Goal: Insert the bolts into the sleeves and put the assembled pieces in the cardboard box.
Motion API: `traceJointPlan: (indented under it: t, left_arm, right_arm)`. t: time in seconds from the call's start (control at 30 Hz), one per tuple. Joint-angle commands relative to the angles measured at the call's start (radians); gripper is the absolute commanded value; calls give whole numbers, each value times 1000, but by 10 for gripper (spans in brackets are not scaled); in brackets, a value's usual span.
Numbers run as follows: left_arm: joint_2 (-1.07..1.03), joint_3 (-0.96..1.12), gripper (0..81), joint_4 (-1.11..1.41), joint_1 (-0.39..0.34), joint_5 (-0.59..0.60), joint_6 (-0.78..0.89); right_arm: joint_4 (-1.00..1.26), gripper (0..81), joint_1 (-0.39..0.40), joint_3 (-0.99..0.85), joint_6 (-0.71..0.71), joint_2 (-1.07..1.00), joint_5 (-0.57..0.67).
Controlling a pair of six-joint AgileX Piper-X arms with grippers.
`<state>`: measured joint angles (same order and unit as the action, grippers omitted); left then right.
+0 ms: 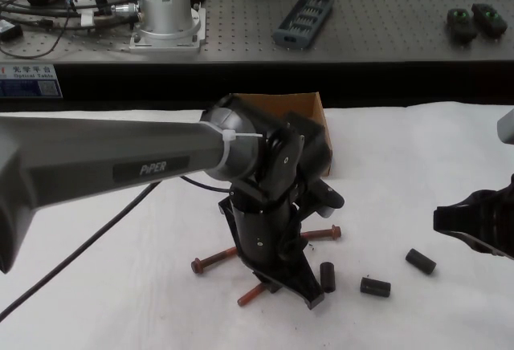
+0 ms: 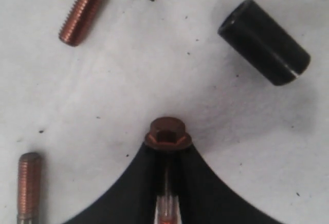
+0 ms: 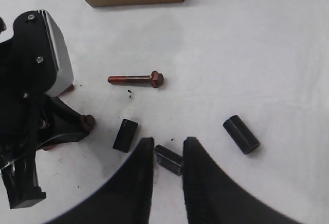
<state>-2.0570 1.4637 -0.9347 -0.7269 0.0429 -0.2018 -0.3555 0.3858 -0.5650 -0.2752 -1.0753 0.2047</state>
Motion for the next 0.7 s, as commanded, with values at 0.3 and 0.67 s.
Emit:
traceJointPlan:
  t: [0.3,0.67]
  left_arm:
    - [88,26,62,105,97,119,265]
    - [401,-179,62,506,162,186,414]
  right_arm:
    - [-19,167,1,-8,-58,-77,55]
    - [32,173,177,-60,-102,-231,19]
